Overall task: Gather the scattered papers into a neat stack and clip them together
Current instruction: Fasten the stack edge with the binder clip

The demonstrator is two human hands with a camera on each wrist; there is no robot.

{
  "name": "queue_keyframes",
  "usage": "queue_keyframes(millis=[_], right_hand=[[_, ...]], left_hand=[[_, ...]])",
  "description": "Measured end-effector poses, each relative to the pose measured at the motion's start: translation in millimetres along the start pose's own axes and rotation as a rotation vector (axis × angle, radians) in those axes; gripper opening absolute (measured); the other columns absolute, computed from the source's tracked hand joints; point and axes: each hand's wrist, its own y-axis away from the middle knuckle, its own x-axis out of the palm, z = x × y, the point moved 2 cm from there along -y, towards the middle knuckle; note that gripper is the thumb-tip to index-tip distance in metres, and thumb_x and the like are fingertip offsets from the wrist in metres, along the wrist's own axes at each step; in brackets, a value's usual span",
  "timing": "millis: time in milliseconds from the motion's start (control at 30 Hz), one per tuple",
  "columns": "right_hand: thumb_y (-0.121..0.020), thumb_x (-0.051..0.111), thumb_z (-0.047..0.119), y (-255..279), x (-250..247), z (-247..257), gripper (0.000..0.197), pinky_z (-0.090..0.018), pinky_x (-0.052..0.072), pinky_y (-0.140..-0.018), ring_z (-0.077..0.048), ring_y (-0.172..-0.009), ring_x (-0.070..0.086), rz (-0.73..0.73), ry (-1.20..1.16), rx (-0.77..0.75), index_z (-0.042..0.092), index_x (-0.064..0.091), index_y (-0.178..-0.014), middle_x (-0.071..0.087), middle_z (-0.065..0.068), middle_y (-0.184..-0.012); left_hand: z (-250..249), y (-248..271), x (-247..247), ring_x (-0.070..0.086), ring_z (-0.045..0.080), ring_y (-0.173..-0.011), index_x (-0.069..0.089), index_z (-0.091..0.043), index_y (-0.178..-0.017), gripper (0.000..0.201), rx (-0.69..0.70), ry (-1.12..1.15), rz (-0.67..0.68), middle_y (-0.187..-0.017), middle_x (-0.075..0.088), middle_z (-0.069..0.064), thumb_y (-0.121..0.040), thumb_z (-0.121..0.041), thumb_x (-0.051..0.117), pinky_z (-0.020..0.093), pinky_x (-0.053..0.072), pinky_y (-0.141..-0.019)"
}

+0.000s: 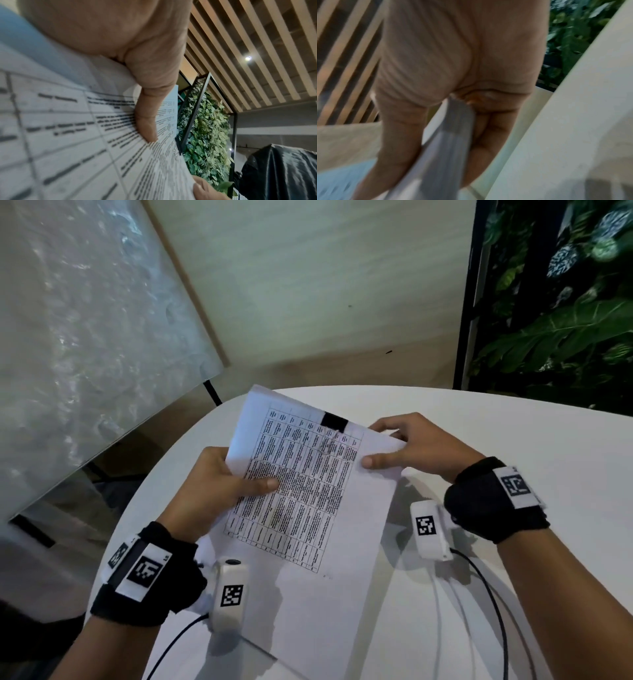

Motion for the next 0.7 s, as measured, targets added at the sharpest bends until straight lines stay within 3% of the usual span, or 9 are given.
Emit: queue_keyframes(millis=[67, 133, 233, 333, 400, 500, 567, 633, 700], right_hand=[[-0.059, 0.086, 0.028, -2, 6, -9, 0.047, -0.027, 0.059, -0.067, -0.021, -0.082, 0.072, -0.009, -0.367, 0.042, 0.008, 0.071, -0.099, 0.076, -0.010, -0.096], [-0.059, 0.086, 0.022, -4, 27, -15, 0.050, -0.028, 0.060, -0.070, -0.021, -0.086, 0.072, 0.072, -0.637, 0.112, 0.006, 0.071, -0.104, 0.074, -0.011, -0.104], [-0.074, 0.077, -0.002, -1, 64, -19, 0.045, -0.037, 0.057, -0.089, -0.028, -0.103, 0.069, 0.249, -0.525, 0.164, 0.000, 0.065, -0.117, 0.070, -0.015, -0.116], [-0.077, 0.072, -0.008, 2, 74, -21, 0.042, -0.044, 0.053, -0.096, -0.033, -0.109, 0.067, 0.242, -0.478, 0.175, 0.000, 0.065, -0.118, 0.070, -0.017, -0.117], [-0.076, 0.073, -0.009, 5, 73, -19, 0.042, -0.043, 0.056, -0.091, -0.033, -0.106, 0.068, 0.196, -0.437, 0.141, -0.001, 0.066, -0.117, 0.071, -0.017, -0.114], [-0.071, 0.075, -0.009, 8, 68, -12, 0.039, -0.033, 0.059, -0.073, -0.029, -0.090, 0.073, 0.038, -0.471, 0.106, -0.006, 0.066, -0.109, 0.074, -0.017, -0.103], [-0.061, 0.085, 0.008, 10, 65, -5, 0.052, -0.032, 0.058, -0.072, -0.027, -0.088, 0.073, -0.053, -0.471, 0.067, -0.005, 0.066, -0.107, 0.075, -0.015, -0.101], [-0.054, 0.088, 0.022, 14, 65, 0, 0.066, -0.031, 0.058, -0.073, -0.029, -0.096, 0.072, -0.106, -0.468, 0.055, -0.001, 0.065, -0.111, 0.075, -0.012, -0.105], [-0.065, 0.081, 0.014, 22, 71, 5, 0.057, -0.030, 0.058, -0.079, -0.029, -0.104, 0.070, -0.064, -0.482, 0.087, 0.001, 0.063, -0.117, 0.073, -0.011, -0.112]], left_hand=[[4, 1, -5, 0.075, 0.035, -0.087, 0.071, 0.003, -0.095, 0.032, -0.003, 0.074, -0.049, -0.094, 0.077, 0.016, -0.064, 0.001, 0.078, 0.042, 0.062, -0.071], [9, 0, -6, 0.074, 0.037, -0.091, 0.070, 0.004, -0.100, 0.031, -0.004, 0.210, -0.111, -0.099, 0.076, 0.019, -0.069, 0.005, 0.075, 0.042, 0.062, -0.072], [16, -7, -11, 0.072, 0.036, -0.099, 0.067, 0.003, -0.111, 0.039, -0.013, 0.402, -0.217, -0.108, 0.074, 0.019, -0.072, 0.007, 0.073, 0.049, 0.059, -0.084], [20, -12, -17, 0.072, 0.036, -0.099, 0.067, 0.003, -0.112, 0.036, -0.040, 0.455, -0.258, -0.110, 0.074, 0.019, -0.076, 0.008, 0.072, 0.049, 0.057, -0.087], [24, -13, -20, 0.072, 0.036, -0.101, 0.067, 0.002, -0.113, 0.035, -0.062, 0.483, -0.235, -0.112, 0.073, 0.019, -0.078, 0.004, 0.071, 0.050, 0.057, -0.088], [37, -3, -20, 0.068, 0.033, -0.110, 0.063, -0.002, -0.123, 0.040, -0.111, 0.486, -0.043, -0.121, 0.071, 0.015, -0.083, -0.007, 0.067, 0.048, 0.055, -0.094], [53, 10, -13, 0.067, 0.034, -0.113, 0.063, 0.000, -0.123, 0.040, -0.164, 0.434, 0.100, -0.123, 0.070, 0.016, -0.084, -0.004, 0.067, 0.043, 0.055, -0.096], [65, 20, -6, 0.067, 0.035, -0.111, 0.064, 0.003, -0.121, 0.038, -0.165, 0.393, 0.146, -0.121, 0.070, 0.019, -0.083, 0.004, 0.067, 0.040, 0.056, -0.095], [66, 24, -8, 0.069, 0.035, -0.107, 0.065, 0.005, -0.118, 0.037, -0.138, 0.353, 0.087, -0.116, 0.072, 0.020, -0.081, 0.010, 0.068, 0.039, 0.058, -0.090]])
